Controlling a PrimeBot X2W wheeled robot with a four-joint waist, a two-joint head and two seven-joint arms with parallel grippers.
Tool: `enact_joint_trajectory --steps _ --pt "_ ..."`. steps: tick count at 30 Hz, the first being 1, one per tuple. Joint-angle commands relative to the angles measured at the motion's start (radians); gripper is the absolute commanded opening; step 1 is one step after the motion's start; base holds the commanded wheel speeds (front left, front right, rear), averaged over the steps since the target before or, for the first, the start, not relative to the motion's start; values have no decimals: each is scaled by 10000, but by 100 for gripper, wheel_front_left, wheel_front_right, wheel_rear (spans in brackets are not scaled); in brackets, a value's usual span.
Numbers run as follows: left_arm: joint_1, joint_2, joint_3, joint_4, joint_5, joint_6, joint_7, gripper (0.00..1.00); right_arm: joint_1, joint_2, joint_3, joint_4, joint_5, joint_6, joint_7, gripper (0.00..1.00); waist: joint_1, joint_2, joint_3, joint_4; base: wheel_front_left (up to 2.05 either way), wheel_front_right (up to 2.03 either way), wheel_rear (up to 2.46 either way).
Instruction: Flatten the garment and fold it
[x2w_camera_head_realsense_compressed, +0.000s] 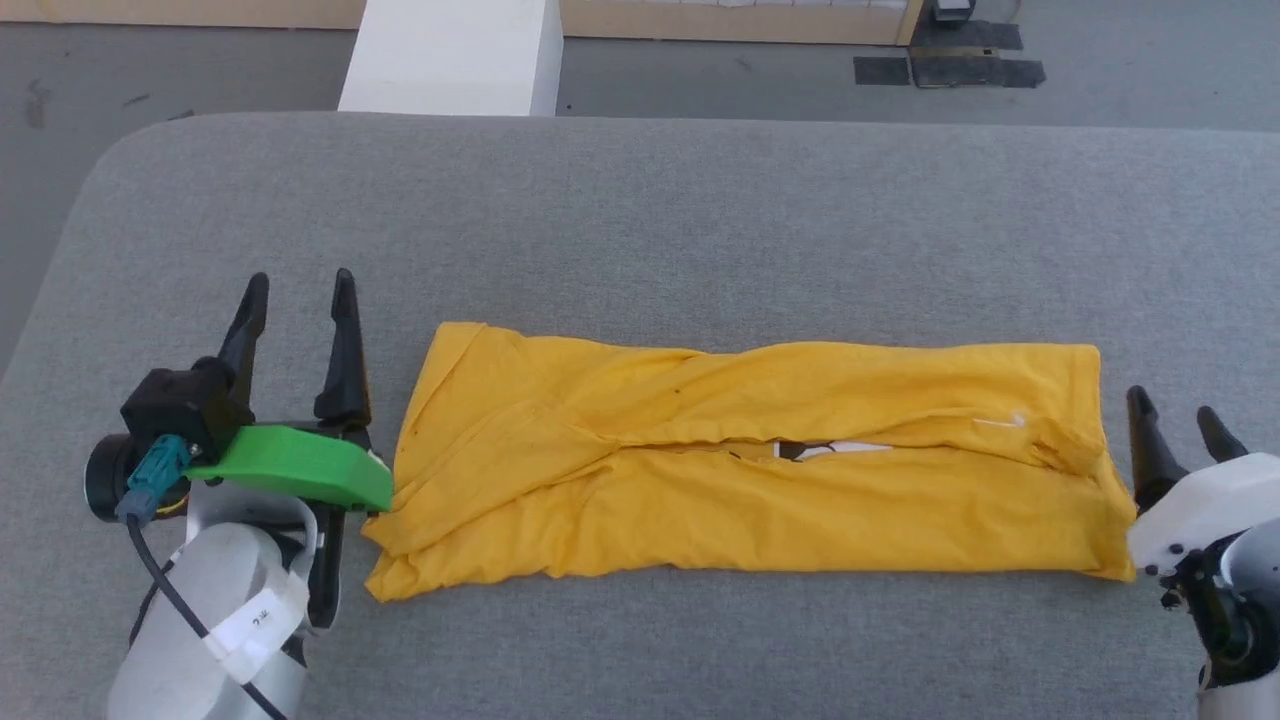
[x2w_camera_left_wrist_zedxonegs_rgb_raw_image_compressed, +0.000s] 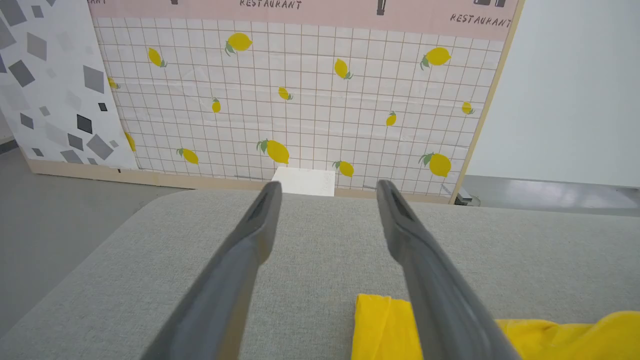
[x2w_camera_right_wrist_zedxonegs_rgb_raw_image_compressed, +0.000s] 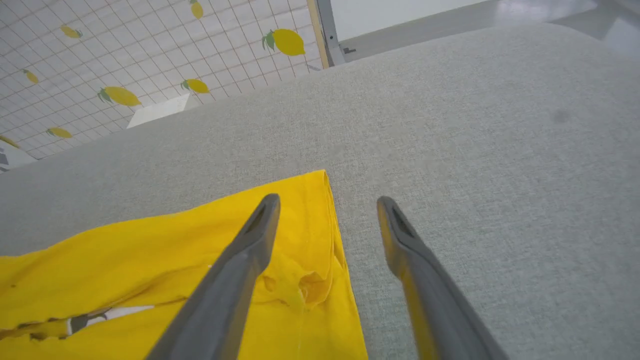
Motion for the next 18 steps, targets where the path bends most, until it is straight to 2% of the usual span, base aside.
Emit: enact_joint_trajectory --steps 1,2,3,5,18 --pt "-66 -205 178 47 255 -143 -43 100 -274 27 -225 234 -105 -13 171 100 0 0 -11 -50 0 0 0" --pt "-35 -321 295 69 399 -210 -43 100 -378 39 -389 418 -126 -13 321 100 0 0 -19 -60 0 0 0" --pt "118 -726 607 145 852 -407 -44 100 -728 50 -656 1235 81 -13 898 100 0 0 -43 -65 0 0 0" --pt "212 -942 771 183 1083 -495 -44 100 -935 52 -710 1703 32 -13 1233 100 0 0 -59 -58 0 0 0" --pt "383 -1736 1644 546 1906 -1318 -45 100 -1862 55 -639 3688 -891 -13 3116 98 0 0 -74 126 0 0 0"
